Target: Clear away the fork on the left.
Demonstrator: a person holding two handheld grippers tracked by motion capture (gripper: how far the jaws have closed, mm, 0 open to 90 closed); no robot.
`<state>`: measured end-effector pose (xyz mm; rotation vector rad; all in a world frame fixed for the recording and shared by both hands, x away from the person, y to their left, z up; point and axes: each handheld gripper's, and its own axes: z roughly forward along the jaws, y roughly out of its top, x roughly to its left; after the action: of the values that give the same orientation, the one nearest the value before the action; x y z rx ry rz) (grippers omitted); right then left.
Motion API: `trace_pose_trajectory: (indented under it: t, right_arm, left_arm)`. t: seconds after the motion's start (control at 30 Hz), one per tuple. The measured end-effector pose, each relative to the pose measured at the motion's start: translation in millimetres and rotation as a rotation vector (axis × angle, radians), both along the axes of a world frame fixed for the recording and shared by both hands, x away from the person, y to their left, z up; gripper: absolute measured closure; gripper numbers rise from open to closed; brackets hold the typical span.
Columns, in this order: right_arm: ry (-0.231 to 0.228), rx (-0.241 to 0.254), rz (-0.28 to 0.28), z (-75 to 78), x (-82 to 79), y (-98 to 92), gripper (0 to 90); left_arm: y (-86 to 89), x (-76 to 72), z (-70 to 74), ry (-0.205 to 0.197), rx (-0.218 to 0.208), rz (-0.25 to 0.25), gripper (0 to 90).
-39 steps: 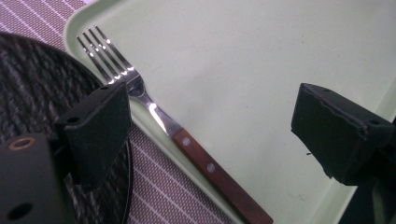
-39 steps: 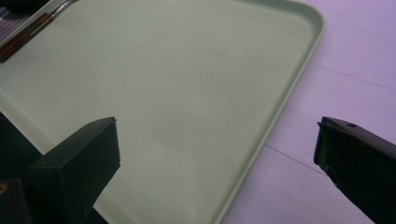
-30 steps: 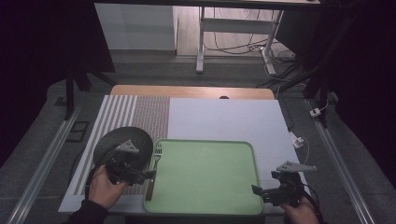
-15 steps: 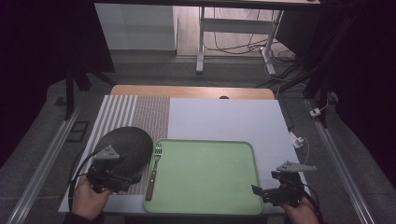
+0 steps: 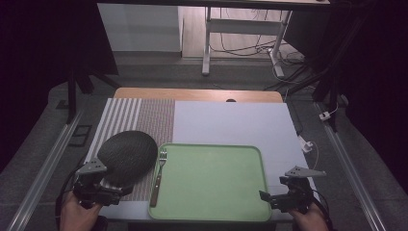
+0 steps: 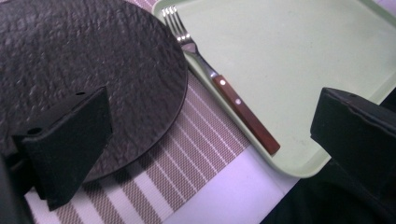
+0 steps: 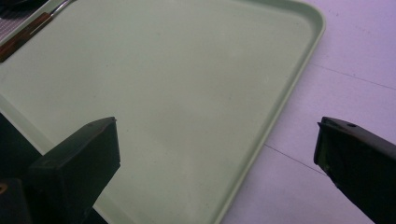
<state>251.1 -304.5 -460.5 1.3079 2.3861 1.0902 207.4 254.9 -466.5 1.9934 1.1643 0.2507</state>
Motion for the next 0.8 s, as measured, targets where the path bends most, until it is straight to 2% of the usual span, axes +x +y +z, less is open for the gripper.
trace_pose_trajectory:
  t: [0.43,0.8]
  right_arm:
    - [0.001,-0.002,-0.001,-0.1,0.1,0.2,0.3]
    - [0.001,-0.003,-0.002,0.0,-0.1,1.3,0.3]
  left_arm:
    - [13.6,-12.2,-9.2,0.023,0.006,0.034,0.0]
    - [17.1,-18.0,-13.8,0.059,0.040,0.050,0.0]
